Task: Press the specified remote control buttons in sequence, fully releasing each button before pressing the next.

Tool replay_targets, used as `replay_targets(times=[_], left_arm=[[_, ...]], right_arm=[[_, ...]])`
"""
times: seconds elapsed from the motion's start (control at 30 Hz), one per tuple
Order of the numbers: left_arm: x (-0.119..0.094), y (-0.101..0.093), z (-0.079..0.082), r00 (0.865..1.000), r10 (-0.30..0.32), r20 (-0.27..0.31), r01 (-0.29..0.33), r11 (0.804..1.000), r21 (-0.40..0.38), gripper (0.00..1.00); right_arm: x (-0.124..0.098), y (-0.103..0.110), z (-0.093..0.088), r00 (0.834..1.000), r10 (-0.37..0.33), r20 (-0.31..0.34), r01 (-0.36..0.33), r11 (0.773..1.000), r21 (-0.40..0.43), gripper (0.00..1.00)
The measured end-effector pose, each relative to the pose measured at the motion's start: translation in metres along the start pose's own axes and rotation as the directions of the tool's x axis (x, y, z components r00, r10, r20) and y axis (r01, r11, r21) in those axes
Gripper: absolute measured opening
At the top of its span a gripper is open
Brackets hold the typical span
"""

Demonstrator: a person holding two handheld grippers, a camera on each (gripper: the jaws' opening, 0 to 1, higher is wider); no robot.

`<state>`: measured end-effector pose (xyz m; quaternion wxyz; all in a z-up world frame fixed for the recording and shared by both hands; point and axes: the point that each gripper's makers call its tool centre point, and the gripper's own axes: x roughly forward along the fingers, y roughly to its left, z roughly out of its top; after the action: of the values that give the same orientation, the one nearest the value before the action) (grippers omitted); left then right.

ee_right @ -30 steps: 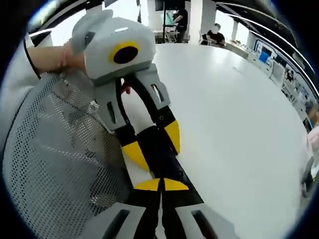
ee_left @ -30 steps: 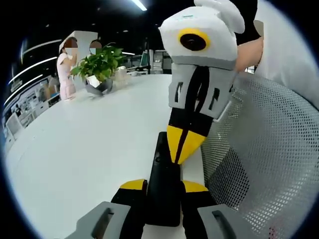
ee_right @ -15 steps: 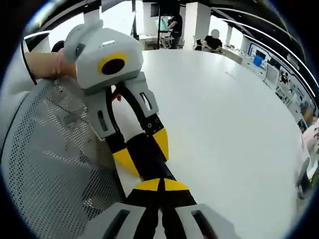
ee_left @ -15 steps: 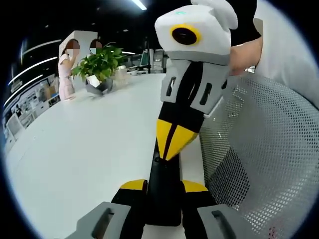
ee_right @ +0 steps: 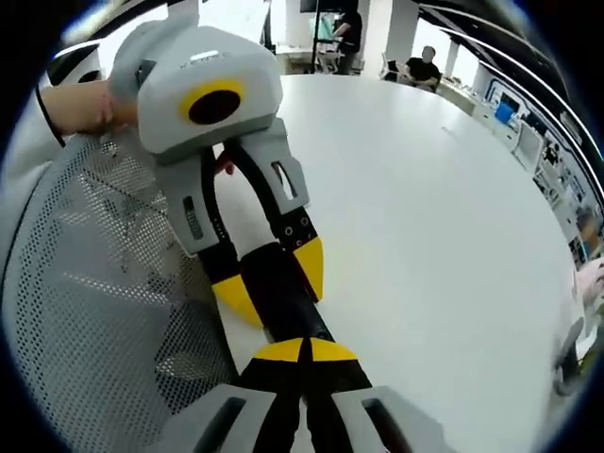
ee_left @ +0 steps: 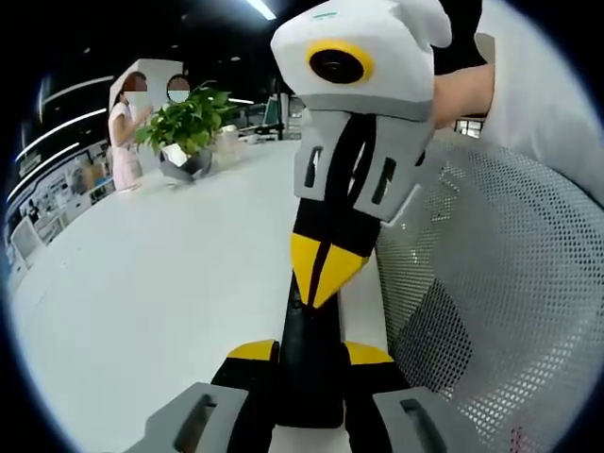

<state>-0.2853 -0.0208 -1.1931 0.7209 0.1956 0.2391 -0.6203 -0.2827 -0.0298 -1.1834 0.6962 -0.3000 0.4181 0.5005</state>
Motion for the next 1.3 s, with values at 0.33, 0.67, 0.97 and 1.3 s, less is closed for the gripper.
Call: replay_targets(times=[0.33,0.67,0.97,1.3], left_arm=[[0.0,-0.001,0.001,1.0,-0.004,0.004,0.004,1.0,0.006,0.25],[0.0,-0.002,0.001,1.0,-0.022,0.016,0.022,1.0,0.022,0.25],[0.0,-0.002,0.001,0.999,-0.026,0.018,0.026,0.999,0.024,0.25],[0.0,-0.001,0.002,1.0,-0.024,0.017,0.023,0.999,0.023,0.25]], right_arm=[[-0.003,-0.007,0.001,0.987,0.134,0.089,-0.154,0.948,0.277,0.0],[0.0,-0.005,-0.001,0.972,0.233,-0.016,-0.229,0.965,0.126,0.0],[0.002,-0.009,0.002,0.952,0.286,-0.109,-0.269,0.952,0.147,0.0],[0.009,-0.011,0.002,0.908,0.316,-0.274,-0.267,0.943,0.199,0.0]])
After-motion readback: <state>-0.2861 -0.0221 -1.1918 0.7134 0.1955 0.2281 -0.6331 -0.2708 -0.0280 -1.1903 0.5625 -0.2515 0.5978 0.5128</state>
